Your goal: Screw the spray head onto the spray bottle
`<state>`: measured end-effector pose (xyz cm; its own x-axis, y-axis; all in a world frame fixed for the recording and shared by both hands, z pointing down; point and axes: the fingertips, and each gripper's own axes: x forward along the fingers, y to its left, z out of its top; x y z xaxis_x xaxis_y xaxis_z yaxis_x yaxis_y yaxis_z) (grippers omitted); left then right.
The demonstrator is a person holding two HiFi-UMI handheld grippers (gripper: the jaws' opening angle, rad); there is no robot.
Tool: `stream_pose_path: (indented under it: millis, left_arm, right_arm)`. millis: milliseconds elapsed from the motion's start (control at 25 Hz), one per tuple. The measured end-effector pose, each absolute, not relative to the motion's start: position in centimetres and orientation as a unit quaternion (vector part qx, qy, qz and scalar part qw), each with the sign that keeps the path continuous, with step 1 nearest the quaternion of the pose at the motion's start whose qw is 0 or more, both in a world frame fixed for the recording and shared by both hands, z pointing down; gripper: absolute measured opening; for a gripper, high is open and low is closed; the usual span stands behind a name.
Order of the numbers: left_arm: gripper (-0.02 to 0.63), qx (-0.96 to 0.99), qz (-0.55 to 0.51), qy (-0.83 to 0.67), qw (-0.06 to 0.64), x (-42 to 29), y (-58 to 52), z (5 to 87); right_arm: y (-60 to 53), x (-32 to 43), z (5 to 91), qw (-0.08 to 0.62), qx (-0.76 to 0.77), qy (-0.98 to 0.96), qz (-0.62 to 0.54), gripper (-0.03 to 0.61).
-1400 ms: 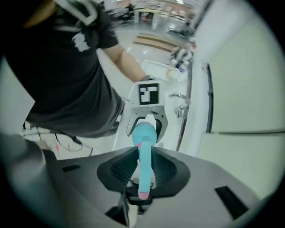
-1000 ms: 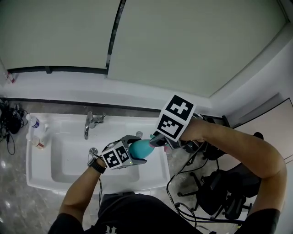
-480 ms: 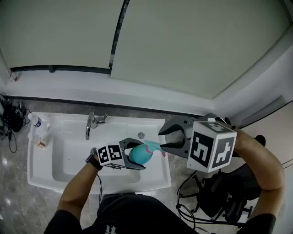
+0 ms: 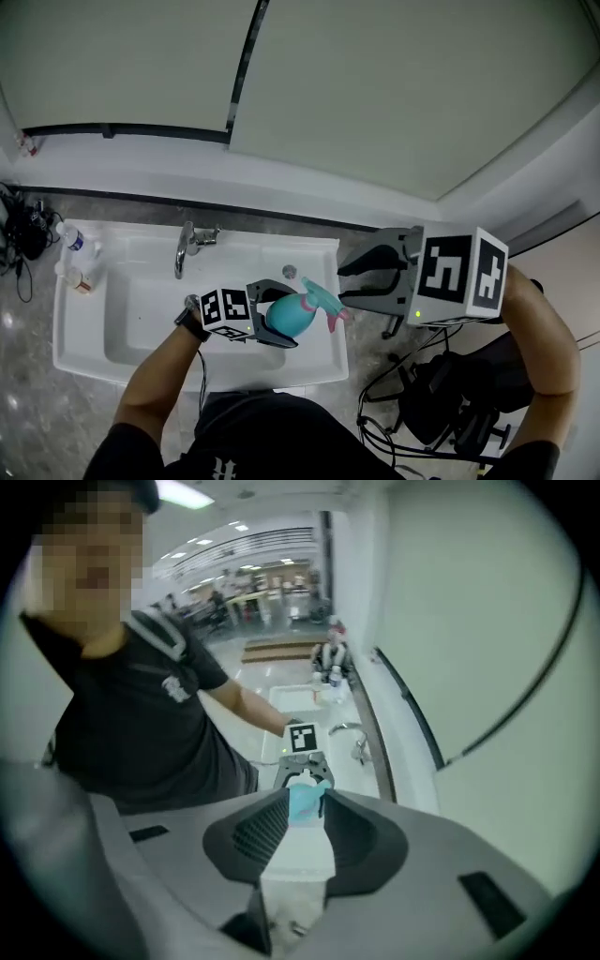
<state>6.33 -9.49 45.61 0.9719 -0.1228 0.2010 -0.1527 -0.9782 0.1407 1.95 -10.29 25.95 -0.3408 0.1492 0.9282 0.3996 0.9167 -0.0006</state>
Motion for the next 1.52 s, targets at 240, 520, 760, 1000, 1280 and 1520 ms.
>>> stream_pose_path:
  millis: [240,520,760,1000,1280,1520]
  left_arm:
    - [0.419,0.992,0.090,0.033,0.083,7.7,-6.3,44.0]
    - [0.419,0.985,0.104,0.108,0.085,8.3,-4.2,43.2]
    - [0.419,0.982,0.169,0.030,0.076,7.6,-6.2,44.0]
    - [0.419,0.931,0.301,-0.199,0.063,4.6,-12.3,46.2]
    - [0.419,0.829,0.424,-0.365,-0.011,2.0,-15.3,48.4]
    - [0.419,0.938,0.260,-0.213,0.082,6.6,-12.5,48.7]
  right_arm:
    - [-8.8,4.6,28.8,0.527,-0.324,-0.617,-0.486,0.114]
    - [-5.8,3.8,32.1,0.499,-0.394,-0.562,-0.529,0.195]
    - [-6.4,4.6,33.8,0.568,-0.365,-0.603,-0.424,0.130]
    - [-12.0,3.9,35.8,0.657,-0.180,-0.696,-0.225,0.129]
    - [-15.0,4.6,38.2,0.622,0.045,-0.739,0.256,0.129]
    - [-13.2,3.7,37.1,0.614,0.041,-0.760,0.208,0.155]
